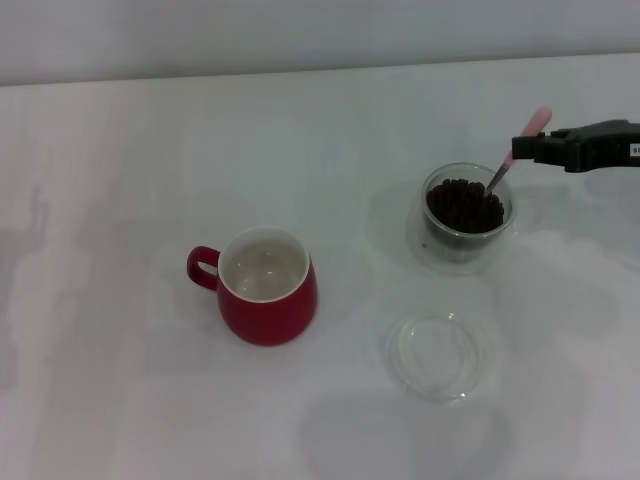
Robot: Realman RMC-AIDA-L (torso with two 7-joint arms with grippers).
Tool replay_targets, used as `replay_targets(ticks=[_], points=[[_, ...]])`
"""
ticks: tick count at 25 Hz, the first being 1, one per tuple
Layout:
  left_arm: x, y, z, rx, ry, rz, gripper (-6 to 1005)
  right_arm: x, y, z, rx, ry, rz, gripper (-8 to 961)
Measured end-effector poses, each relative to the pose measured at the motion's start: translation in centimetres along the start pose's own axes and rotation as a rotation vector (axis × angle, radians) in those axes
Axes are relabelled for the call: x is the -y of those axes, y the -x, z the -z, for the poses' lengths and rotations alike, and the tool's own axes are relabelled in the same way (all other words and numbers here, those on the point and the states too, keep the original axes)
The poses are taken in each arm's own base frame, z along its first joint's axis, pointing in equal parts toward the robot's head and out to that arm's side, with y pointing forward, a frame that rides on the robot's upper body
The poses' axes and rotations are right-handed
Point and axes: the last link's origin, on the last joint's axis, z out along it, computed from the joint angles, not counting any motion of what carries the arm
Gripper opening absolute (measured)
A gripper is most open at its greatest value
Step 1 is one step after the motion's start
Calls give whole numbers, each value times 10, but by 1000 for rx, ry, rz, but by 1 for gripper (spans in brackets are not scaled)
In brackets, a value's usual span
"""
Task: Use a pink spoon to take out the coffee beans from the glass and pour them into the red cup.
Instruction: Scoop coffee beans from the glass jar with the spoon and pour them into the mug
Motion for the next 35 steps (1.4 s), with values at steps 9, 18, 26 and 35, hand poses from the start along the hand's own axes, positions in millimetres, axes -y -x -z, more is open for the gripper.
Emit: replay_targets(ticks=[9,18,26,35], points=[[-4,-2,-1,-9,4,19,669,12,-15,-4,21,-1,-258,135],[-3,-3,-1,-17,4,14,668,26,-27,1,85,15,-447,134],[-2,-3,0,-18,2,13,669,31,-36,1,125,62,-583,134],[0,-1,4,-10,-4,9,668,33,-45,-3,147,88,-684,134]])
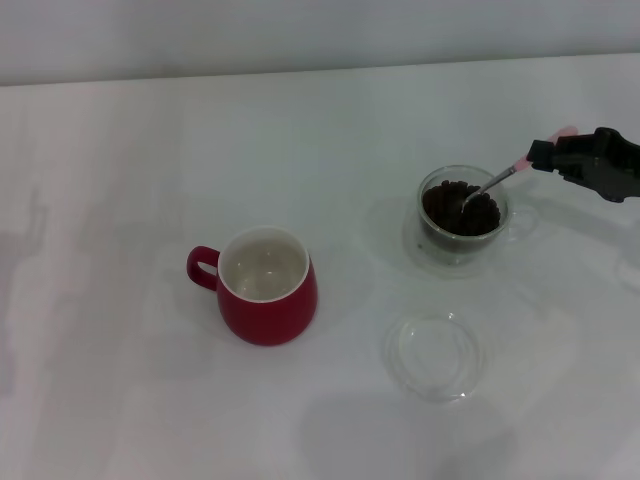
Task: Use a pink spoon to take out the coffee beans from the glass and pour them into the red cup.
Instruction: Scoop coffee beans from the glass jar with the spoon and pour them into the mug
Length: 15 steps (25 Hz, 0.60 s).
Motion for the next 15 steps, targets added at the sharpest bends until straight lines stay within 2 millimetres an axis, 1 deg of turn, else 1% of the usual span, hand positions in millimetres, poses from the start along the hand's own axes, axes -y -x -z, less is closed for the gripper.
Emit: replay_targets(ticks=[5,15], points=[[1,1,2,4,-3,-2,669,7,-1,5,49,17,-77,134],[3,2,5,10,-5,-3,668,17,-2,12,81,27,-160,135]])
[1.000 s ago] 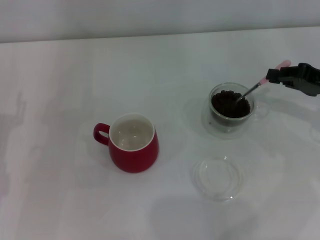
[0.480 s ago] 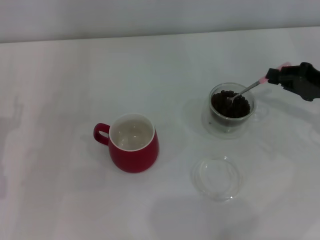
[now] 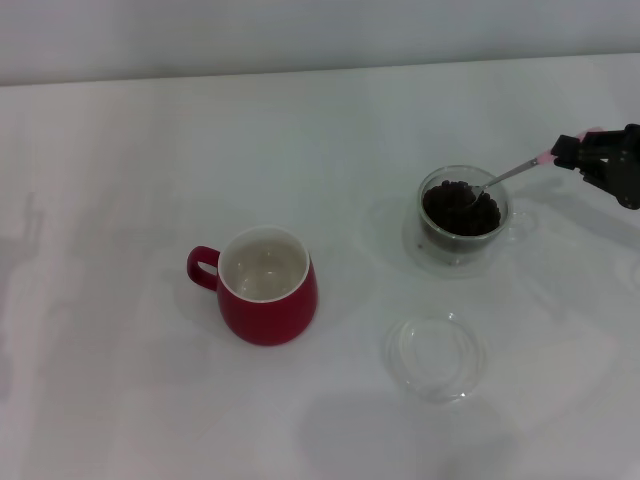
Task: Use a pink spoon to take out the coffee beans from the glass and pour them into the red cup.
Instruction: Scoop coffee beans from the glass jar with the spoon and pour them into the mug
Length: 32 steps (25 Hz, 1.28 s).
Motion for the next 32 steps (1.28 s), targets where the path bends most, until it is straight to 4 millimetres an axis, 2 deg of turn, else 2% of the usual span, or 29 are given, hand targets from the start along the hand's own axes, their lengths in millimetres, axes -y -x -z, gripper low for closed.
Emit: replay_targets(ticks=[9,18,27,32], points=[[0,0,0,1,0,0,668,-5,11,7,6,33,-43,135],[1,0,0,0,-1,-3,669,-23,16,-4,-60,74,-47,134],[0,0,0,1,11,-7,669,-46,5,-41,-214,89,-30,135],[0,0,0,2,11,-8,668,-64,-10,-64,-296,143,-21,134]])
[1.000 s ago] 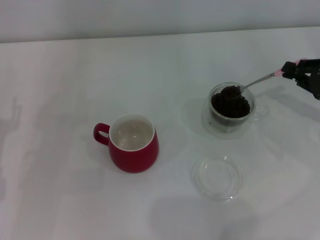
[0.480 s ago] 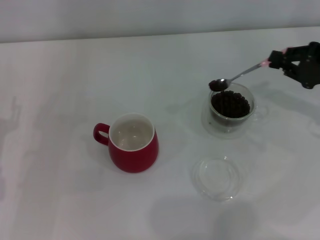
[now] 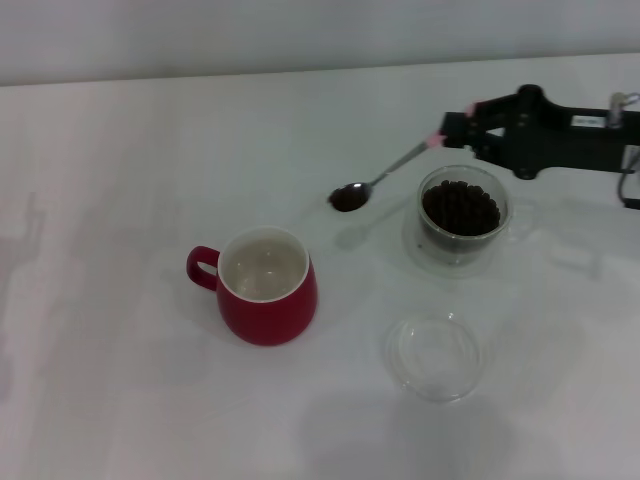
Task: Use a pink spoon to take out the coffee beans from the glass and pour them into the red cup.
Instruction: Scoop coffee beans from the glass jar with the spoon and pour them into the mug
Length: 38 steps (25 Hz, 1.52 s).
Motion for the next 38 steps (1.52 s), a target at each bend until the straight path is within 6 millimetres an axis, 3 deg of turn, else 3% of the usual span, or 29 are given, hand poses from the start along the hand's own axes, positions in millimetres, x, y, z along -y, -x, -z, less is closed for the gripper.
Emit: replay_targets(ticks=[4,5,13,18,31,38], points=[[-1,0,0,1,3,2,668,-7,-7,-17,-47,20,10,134],[-1,0,0,1,3,2,668,-11,-15,-32,-77,37,16,134],[-6,1,1,3,23,4,668,-5,-27,-58,-114,-24,73,135],[-6,1,1,5,23,4,668,-3,-29,-65,-111,-40,159,135],[-5,1,-2,7,27,-5,669,-29,-30,-77,-103,104,618,134],[-6,1,-3,5,29,-8,668,-35,-29,-74,-74,111,799,134]])
